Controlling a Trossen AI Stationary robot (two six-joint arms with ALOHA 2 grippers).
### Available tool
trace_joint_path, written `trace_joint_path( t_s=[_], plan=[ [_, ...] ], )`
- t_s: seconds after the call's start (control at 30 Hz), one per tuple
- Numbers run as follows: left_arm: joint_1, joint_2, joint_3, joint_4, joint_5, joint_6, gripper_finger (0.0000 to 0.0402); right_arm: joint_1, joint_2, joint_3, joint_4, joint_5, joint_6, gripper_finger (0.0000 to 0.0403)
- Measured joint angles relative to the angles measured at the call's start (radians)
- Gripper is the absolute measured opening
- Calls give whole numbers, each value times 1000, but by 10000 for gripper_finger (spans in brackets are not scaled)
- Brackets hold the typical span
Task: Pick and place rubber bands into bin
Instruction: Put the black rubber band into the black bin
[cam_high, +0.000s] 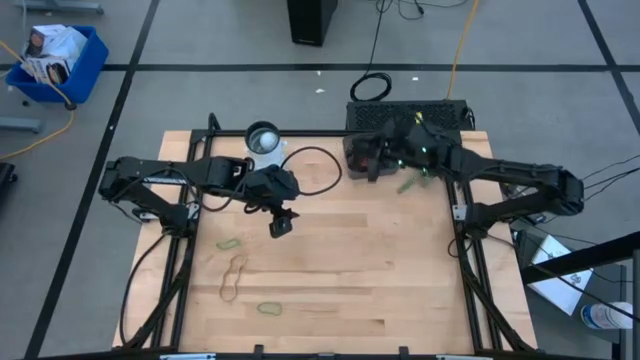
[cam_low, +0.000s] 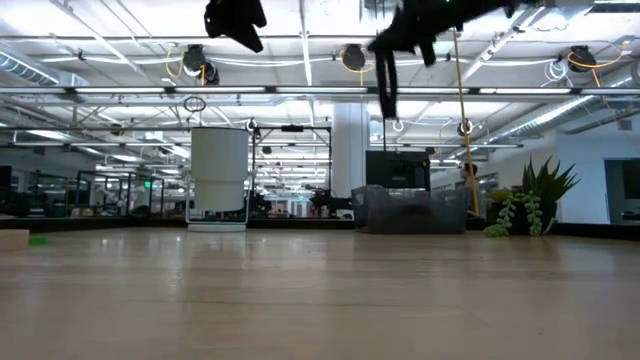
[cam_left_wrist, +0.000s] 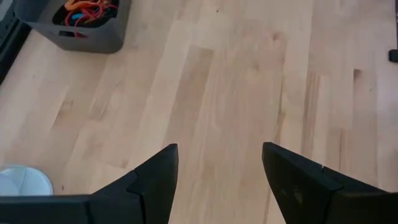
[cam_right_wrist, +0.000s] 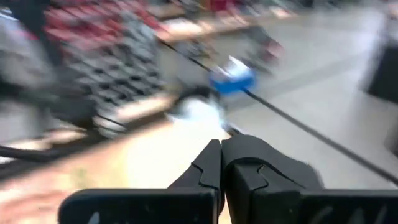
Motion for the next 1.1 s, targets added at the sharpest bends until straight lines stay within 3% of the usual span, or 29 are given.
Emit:
trace_joint_path(
  t_s=[0.3,0.63,0.8,1.1],
  plan=[
    [0,0,0,0,-27,7,241,-161,112,0,-221,1,3,0],
    [1,0,0,4,-34,7,241,-215,295,0,-247,11,-53,0],
    [1,0,0,5,-34,7,241,-226,368,0,-247,85,-63,0],
    [1,0,0,9,-35,7,241,-233,480,0,-253,80,-66,4]
  ],
)
